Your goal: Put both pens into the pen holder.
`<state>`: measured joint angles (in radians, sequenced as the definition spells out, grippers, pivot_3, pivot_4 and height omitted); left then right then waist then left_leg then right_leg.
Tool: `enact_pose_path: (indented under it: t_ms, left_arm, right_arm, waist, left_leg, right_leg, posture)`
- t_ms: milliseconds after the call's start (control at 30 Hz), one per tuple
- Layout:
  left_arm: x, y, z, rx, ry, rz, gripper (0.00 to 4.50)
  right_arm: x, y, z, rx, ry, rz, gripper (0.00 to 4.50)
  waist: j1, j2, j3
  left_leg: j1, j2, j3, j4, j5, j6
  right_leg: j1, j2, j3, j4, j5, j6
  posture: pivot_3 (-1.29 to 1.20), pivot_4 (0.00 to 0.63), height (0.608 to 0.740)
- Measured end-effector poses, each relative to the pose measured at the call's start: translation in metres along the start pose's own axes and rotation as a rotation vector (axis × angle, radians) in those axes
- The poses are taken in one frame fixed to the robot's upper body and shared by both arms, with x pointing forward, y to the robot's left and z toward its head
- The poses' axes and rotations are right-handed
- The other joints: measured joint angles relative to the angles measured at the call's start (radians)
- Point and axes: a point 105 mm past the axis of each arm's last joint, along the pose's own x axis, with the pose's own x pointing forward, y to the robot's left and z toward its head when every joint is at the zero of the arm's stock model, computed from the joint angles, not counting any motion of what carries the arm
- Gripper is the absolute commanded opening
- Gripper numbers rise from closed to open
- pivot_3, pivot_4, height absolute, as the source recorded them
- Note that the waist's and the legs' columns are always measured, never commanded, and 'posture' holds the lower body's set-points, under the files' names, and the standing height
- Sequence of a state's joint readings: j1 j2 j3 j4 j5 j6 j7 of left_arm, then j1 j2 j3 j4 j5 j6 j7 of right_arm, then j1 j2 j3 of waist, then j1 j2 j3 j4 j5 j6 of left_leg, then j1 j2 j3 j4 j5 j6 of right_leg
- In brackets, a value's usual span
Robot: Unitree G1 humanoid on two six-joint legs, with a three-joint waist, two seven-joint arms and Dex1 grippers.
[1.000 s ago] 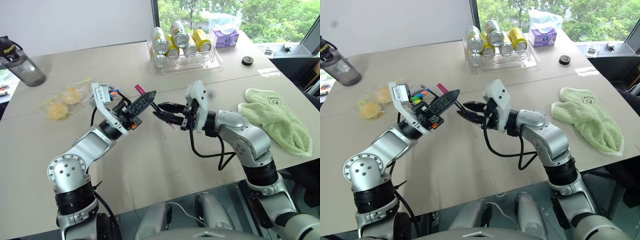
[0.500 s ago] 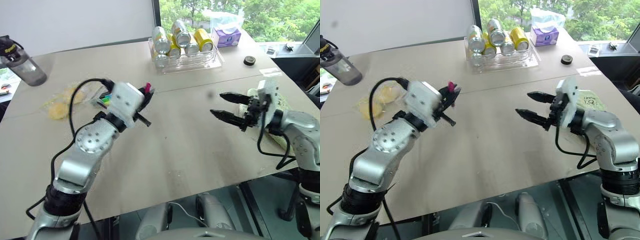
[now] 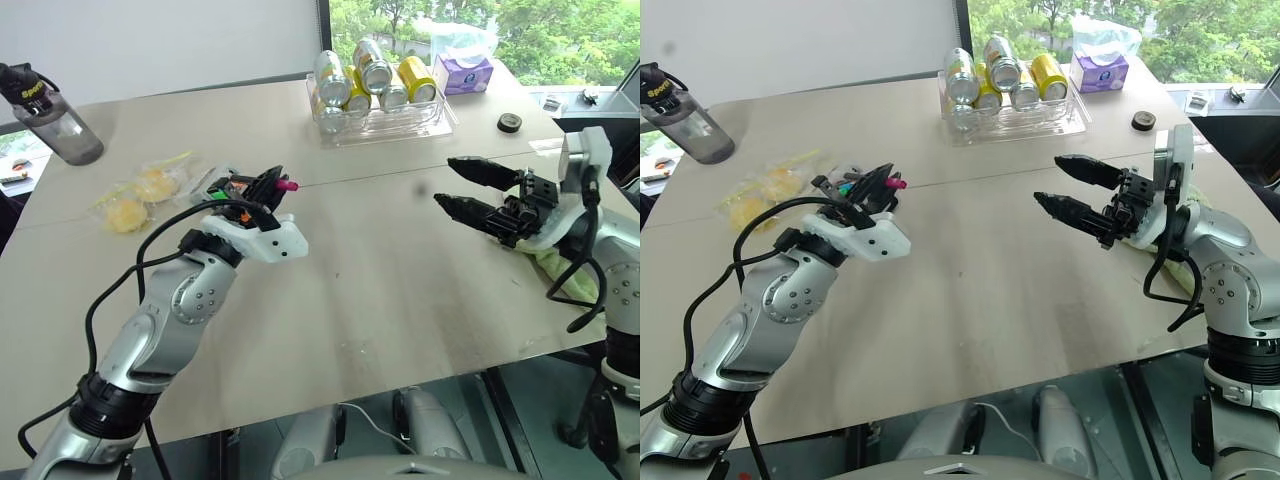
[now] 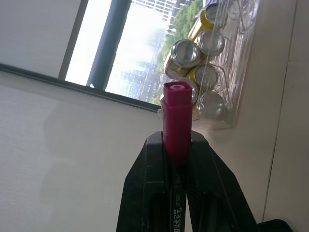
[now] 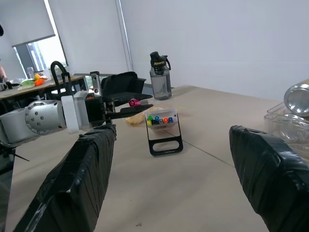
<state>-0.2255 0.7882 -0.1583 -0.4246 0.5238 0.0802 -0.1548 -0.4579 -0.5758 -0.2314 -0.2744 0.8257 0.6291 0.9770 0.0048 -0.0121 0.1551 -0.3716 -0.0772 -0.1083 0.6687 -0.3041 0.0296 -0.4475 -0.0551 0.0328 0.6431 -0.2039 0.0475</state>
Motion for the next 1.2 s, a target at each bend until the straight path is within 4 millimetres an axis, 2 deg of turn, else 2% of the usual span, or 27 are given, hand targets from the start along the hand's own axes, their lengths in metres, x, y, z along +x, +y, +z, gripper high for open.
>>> enact_pose_path:
  t_ms: [200, 333, 567, 800, 1200]
  left_arm:
    - [0.000, -0.001, -0.014, -0.006, 0.038, -0.003, 0.00]
    - [0.000, 0.001, -0.016, -0.029, 0.045, 0.017, 0.00]
    - [0.003, -0.010, -0.027, -0.070, 0.079, -0.002, 0.00]
    - [0.008, -0.012, -0.029, -0.077, 0.068, -0.002, 0.00]
    - [0.031, -0.007, -0.044, -0.099, 0.055, 0.004, 0.00]
  right_arm:
    - [0.000, 0.003, -0.006, 0.011, 0.019, 0.014, 3.95]
    - [0.000, 0.004, -0.006, 0.007, 0.019, 0.020, 3.95]
    - [0.001, 0.004, -0.007, 0.001, 0.017, 0.024, 3.95]
    - [0.000, 0.001, -0.006, -0.025, 0.018, 0.006, 3.95]
    - [-0.002, -0.004, -0.007, -0.055, 0.019, -0.048, 3.95]
  waist:
    - [0.001, 0.000, 0.000]
    - [0.006, 0.000, 0.000]
    - [0.007, 0.000, 0.000]
    - [0.007, 0.000, 0.000]
    - [0.008, 0.000, 0.000]
  left_leg:
    - [0.000, 0.000, 0.000, 0.000, 0.000, 0.000]
    - [0.000, 0.000, 0.000, 0.001, 0.000, 0.000]
    - [0.000, 0.000, -0.001, 0.001, 0.000, 0.000]
    - [0.000, 0.000, -0.001, 0.001, 0.000, 0.000]
    - [0.000, -0.001, -0.001, 0.002, 0.000, 0.000]
  right_leg:
    - [0.000, 0.000, -0.003, 0.000, 0.000, 0.000]
    - [0.000, 0.000, -0.003, 0.000, 0.000, 0.000]
    - [0.000, 0.000, -0.004, 0.000, 0.000, 0.000]
    - [0.000, 0.000, -0.004, 0.001, 0.000, 0.000]
    - [0.000, 0.000, -0.005, 0.002, 0.000, 0.000]
  posture:
    - [0.00, 0.150, 0.739]
    - [0.00, 0.150, 0.739]
    - [0.00, 0.150, 0.739]
    - [0.00, 0.150, 0.739]
    - [0.00, 0.150, 0.739]
